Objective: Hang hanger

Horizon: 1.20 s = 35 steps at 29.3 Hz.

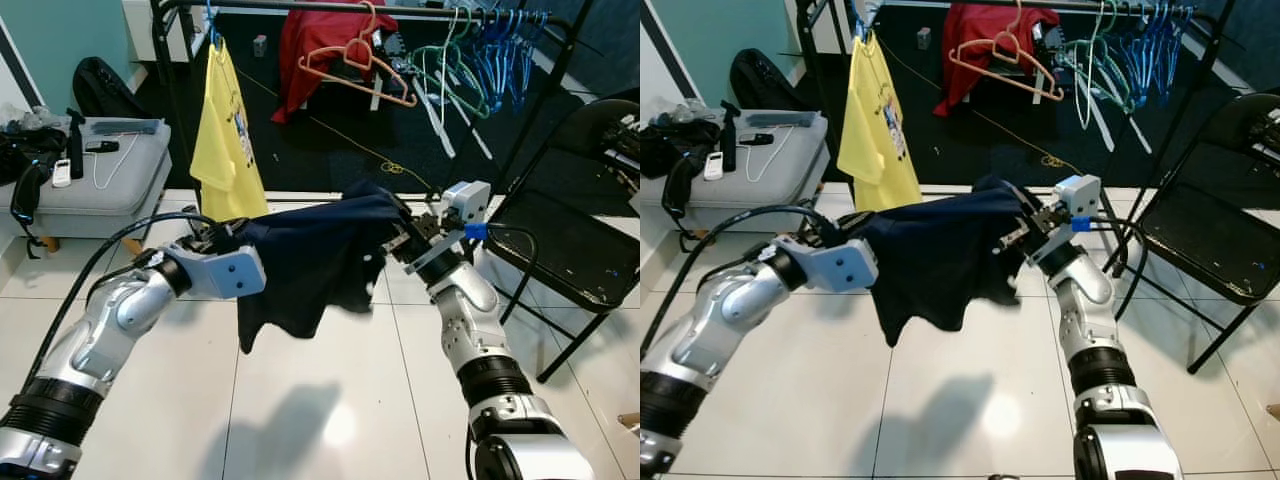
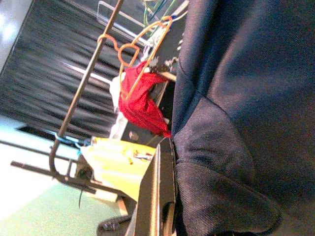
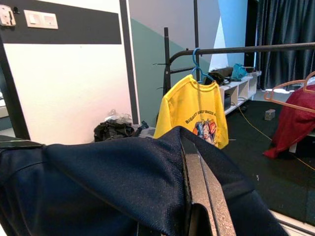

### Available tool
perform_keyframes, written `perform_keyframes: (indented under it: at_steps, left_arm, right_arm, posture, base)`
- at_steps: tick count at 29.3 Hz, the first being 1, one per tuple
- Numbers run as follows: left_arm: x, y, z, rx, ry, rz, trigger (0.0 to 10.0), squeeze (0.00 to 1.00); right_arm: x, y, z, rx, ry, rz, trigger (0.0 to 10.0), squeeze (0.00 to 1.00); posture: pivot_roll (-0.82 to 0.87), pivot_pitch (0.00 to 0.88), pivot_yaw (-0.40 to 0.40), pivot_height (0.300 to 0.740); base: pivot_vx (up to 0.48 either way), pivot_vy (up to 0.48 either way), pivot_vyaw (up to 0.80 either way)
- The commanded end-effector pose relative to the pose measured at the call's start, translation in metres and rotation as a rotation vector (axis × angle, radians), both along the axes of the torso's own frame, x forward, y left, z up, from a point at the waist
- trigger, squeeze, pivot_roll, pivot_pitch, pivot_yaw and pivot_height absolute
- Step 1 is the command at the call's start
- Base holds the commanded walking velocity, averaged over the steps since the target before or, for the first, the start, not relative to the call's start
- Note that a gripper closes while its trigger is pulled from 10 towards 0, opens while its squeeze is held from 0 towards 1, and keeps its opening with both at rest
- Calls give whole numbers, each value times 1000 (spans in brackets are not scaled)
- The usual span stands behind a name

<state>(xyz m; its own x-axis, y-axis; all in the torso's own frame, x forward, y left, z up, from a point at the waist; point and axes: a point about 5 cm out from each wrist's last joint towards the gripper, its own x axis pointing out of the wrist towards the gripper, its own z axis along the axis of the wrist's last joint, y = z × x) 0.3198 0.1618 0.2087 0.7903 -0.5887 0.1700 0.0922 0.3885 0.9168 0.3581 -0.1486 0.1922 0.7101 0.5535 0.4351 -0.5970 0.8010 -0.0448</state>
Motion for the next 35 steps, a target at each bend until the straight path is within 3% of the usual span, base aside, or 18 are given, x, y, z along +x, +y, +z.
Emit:
perform_keyframes:
  at_steps: [1,2,3,9,10,15,17,19,20,21,22,23,25,26,27,28,30,35]
  left_arm:
    - [4,3,2,-44,13,34,10000,365]
    - [4,3,2,-44,13,34,10000,365]
    - [5,3,3,-72,22,40,10000,1000]
    - [9,8,7,-83,-1,103,10000,1000]
    - [11,13,8,-86,-16,150,10000,0]
    - [16,26,10,-143,-18,239,10000,0]
    - [15,28,9,-210,33,227,10000,0]
    - [14,26,8,-216,57,197,10000,0]
    - [13,23,7,-197,66,180,10000,0]
    - [15,28,8,-232,60,235,10000,0]
    - [15,28,8,-232,60,235,10000,0]
    - [18,39,10,-266,44,336,10000,0]
    - [19,44,10,-267,39,368,10000,0]
    - [19,42,1,-111,75,339,10000,0]
    - [19,42,1,-111,75,339,10000,0]
    - [18,40,-7,5,105,317,10000,0]
    - [7,32,-35,104,260,215,10000,0]
    - [-1,22,-48,74,368,147,10000,0]
  right_arm:
    - [-2,-2,5,6,-20,-11,0,0]
    - [-2,-2,5,6,-20,-11,0,0]
    - [-2,-2,6,10,-17,-16,0,0]
    - [-2,-3,8,28,-4,-29,0,0]
    - [-2,-3,8,34,-3,-33,0,0]
    - [-2,-3,8,63,12,-47,0,0]
    - [2,-2,3,90,93,-54,0,0]
    - [3,0,-4,65,151,-39,0,0]
    - [4,3,-12,-15,204,-18,0,0]
    - [5,0,-22,-103,252,-45,0,0]
    - [5,0,-22,-103,252,-45,0,0]
    - [6,-8,-31,-160,292,-110,0,0]
    - [7,-11,-31,-146,299,-136,0,0]
    - [7,-14,-30,-138,299,-145,0,0]
    - [7,-14,-30,-138,299,-145,0,0]
    - [7,-16,-29,-137,299,-149,0,0]
    - [9,-18,-33,-141,355,-147,0,0]
    - [11,-22,-38,-96,442,-177,0,0]
  posture:
    - [-16,142,-29,740]
    - [-16,142,-29,740]
    - [-15,141,-29,740]
    - [-15,141,-30,740]
    - [-18,140,-30,740]
    - [-19,142,-33,740]
    - [-18,142,-34,740]
    - [-18,142,-34,740]
    - [-20,144,-33,740]
    - [-21,145,-33,740]
    - [-21,145,-33,740]
    - [-22,143,-35,740]
    - [-22,143,-35,740]
    - [-21,143,-38,740]
    - [-21,143,-38,740]
    - [-21,143,-38,740]
    - [-28,143,-30,740]
    - [-27,142,-30,740]
  base:
    - [0,0,0]
    - [0,0,0]
    - [0,0,0]
    - [0,0,0]
    - [0,0,0]
    - [0,0,0]
    - [0,0,0]
    - [0,0,0]
    - [0,0,0]
    - [0,0,0]
    - [0,0,0]
    - [0,0,0]
    - [0,0,0]
    - [0,0,0]
    - [0,0,0]
    - [0,0,0]
    - [0,0,0]
    - [0,0,0]
